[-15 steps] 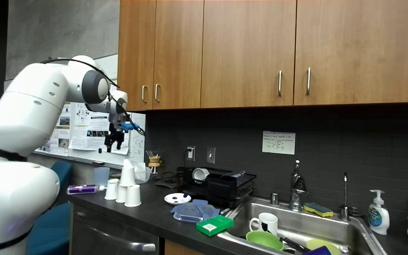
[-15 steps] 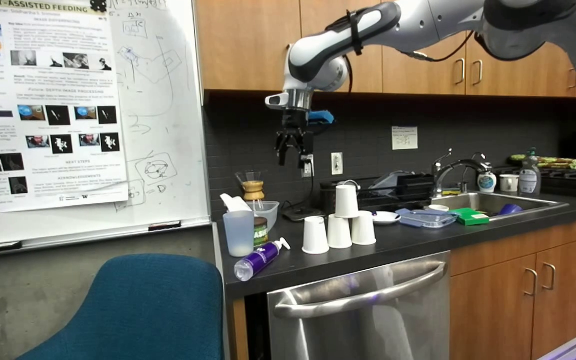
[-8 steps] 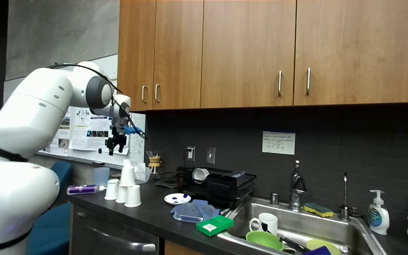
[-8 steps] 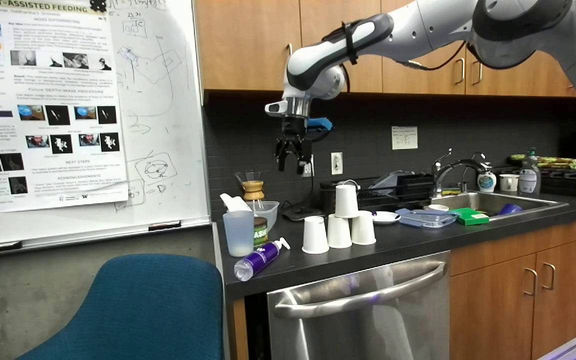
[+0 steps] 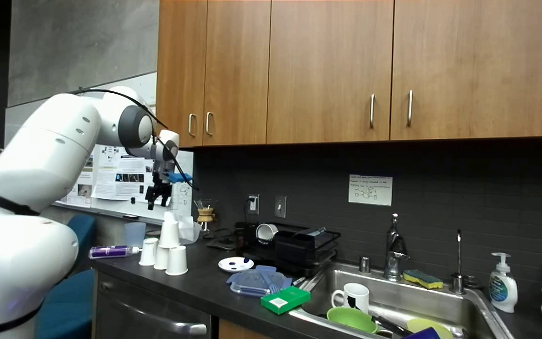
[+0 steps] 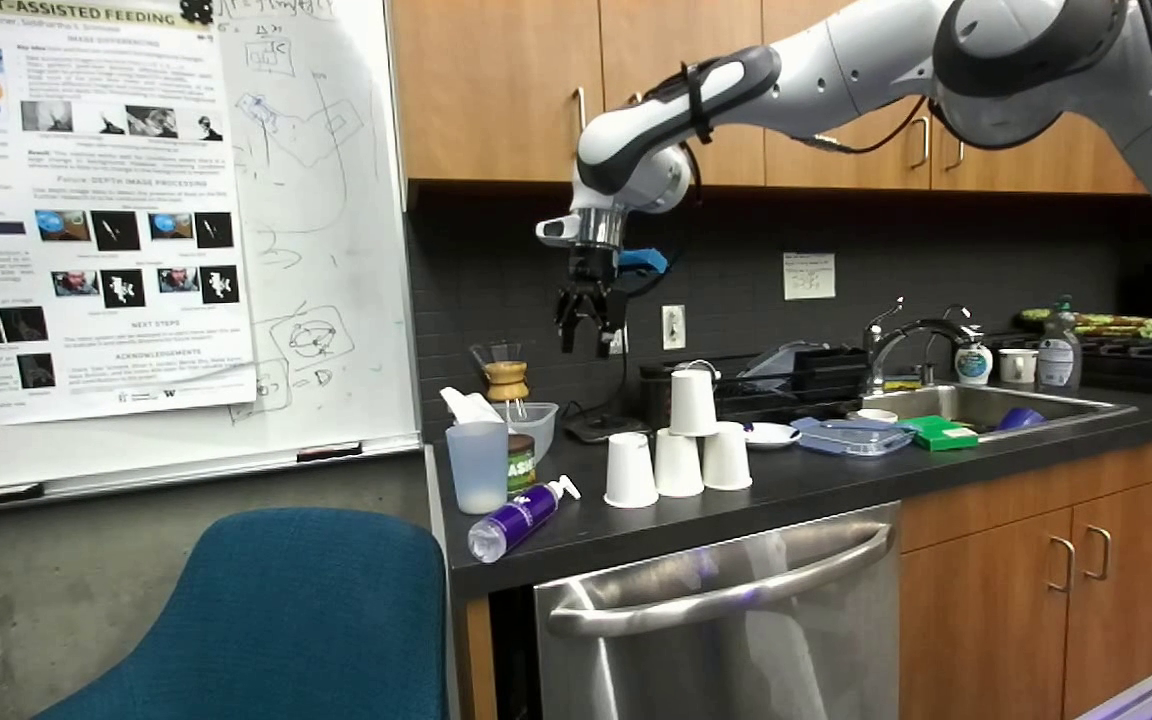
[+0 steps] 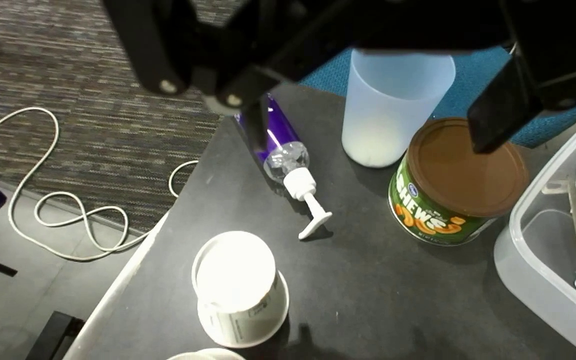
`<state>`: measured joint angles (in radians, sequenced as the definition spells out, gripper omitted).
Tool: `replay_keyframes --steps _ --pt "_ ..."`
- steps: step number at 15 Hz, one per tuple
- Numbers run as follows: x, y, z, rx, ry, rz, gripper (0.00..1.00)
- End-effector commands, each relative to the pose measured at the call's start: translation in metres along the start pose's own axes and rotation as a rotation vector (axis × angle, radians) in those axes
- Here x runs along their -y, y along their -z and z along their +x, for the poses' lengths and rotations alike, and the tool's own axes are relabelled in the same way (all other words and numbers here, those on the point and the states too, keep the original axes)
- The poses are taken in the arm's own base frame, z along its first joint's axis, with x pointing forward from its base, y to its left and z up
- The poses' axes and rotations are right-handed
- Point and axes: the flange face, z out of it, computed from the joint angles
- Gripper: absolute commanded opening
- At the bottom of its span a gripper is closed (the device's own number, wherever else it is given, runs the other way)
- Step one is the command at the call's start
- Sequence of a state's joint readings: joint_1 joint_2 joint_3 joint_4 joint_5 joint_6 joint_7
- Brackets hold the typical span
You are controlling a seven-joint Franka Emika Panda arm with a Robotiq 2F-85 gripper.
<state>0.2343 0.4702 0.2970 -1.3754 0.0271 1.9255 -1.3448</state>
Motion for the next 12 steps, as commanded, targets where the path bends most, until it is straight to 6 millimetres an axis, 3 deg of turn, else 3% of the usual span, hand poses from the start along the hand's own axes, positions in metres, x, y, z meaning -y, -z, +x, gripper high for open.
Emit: replay_keyframes --steps 1,10,12 --pt "-0.003 -0.007 -0.01 -0.02 0.01 0.004 1.0" --pt "0.0 -0.032 -0.029 -0.042 0.004 0.036 1.0" --pt "0.006 -0.033 -0.03 -0.001 0.067 0.068 1.0"
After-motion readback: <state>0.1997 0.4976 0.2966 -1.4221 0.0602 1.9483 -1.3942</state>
